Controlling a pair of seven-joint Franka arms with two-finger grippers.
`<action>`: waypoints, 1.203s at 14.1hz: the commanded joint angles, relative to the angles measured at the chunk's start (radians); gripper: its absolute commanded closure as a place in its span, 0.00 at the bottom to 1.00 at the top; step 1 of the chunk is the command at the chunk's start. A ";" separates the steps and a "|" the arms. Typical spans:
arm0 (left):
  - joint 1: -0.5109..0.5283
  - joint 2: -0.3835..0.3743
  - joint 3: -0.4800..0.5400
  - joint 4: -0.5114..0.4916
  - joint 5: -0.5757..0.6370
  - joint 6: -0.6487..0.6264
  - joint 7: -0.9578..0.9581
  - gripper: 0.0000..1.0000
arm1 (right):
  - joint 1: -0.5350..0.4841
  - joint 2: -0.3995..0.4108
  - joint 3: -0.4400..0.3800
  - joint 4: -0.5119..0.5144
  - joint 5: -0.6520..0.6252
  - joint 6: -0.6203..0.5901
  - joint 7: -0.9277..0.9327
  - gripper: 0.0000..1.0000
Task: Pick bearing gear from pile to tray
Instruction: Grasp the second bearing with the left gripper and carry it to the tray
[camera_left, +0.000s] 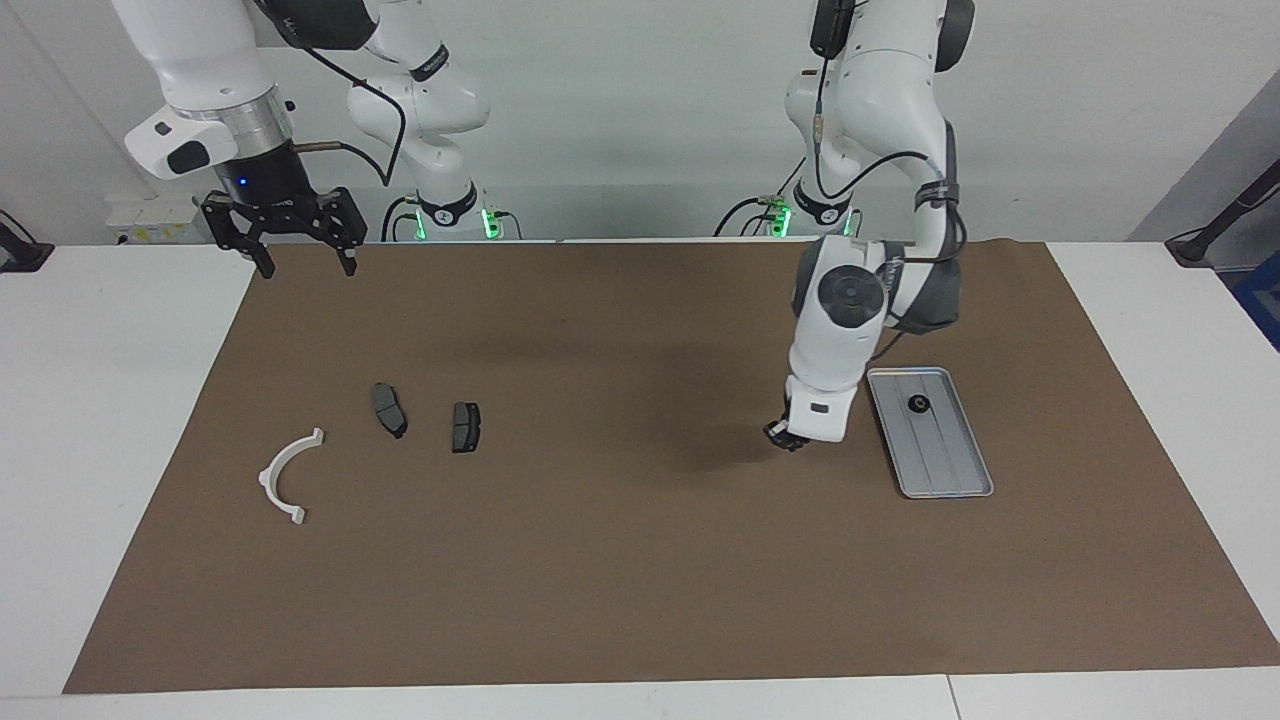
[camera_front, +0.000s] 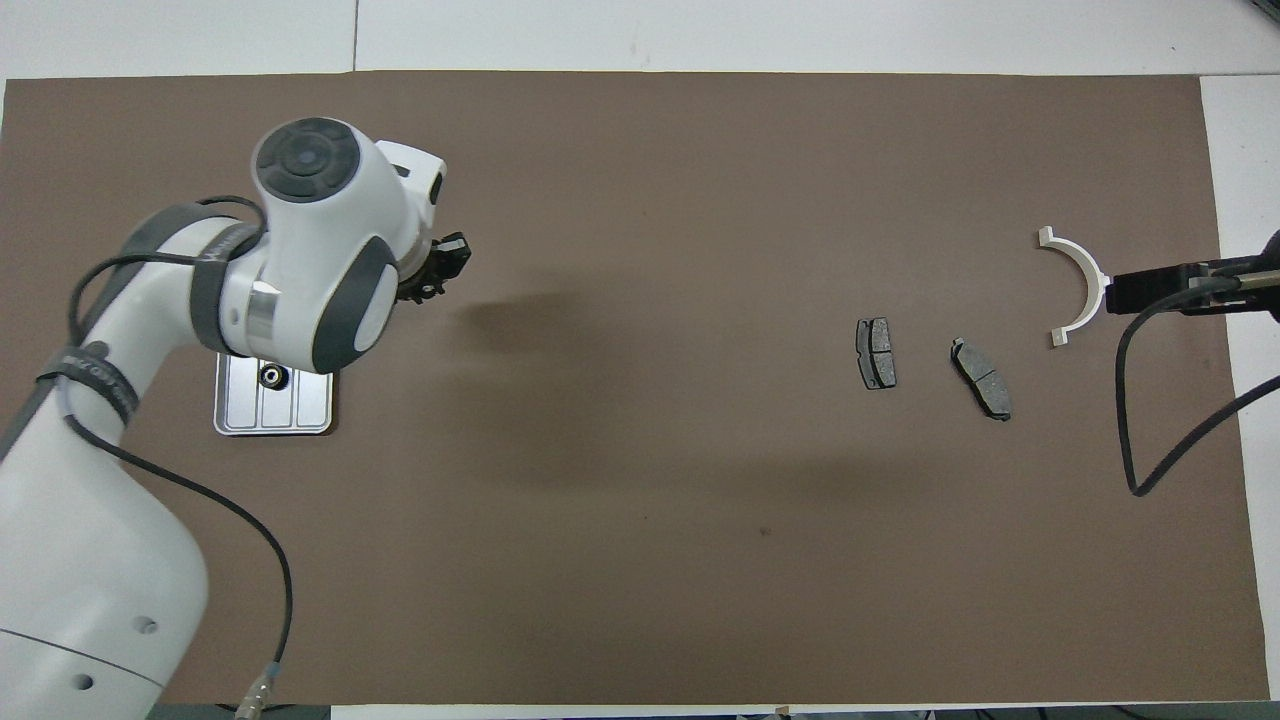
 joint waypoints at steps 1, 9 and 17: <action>0.142 -0.068 -0.013 -0.118 0.012 0.043 0.266 1.00 | -0.021 -0.022 0.015 -0.019 -0.003 0.023 -0.018 0.00; 0.279 -0.066 -0.015 -0.193 0.006 0.205 0.514 1.00 | -0.027 0.018 0.020 0.043 0.008 0.006 -0.021 0.00; 0.282 -0.071 -0.010 -0.278 0.005 0.292 0.515 1.00 | -0.027 0.057 0.029 0.072 -0.005 -0.114 -0.024 0.00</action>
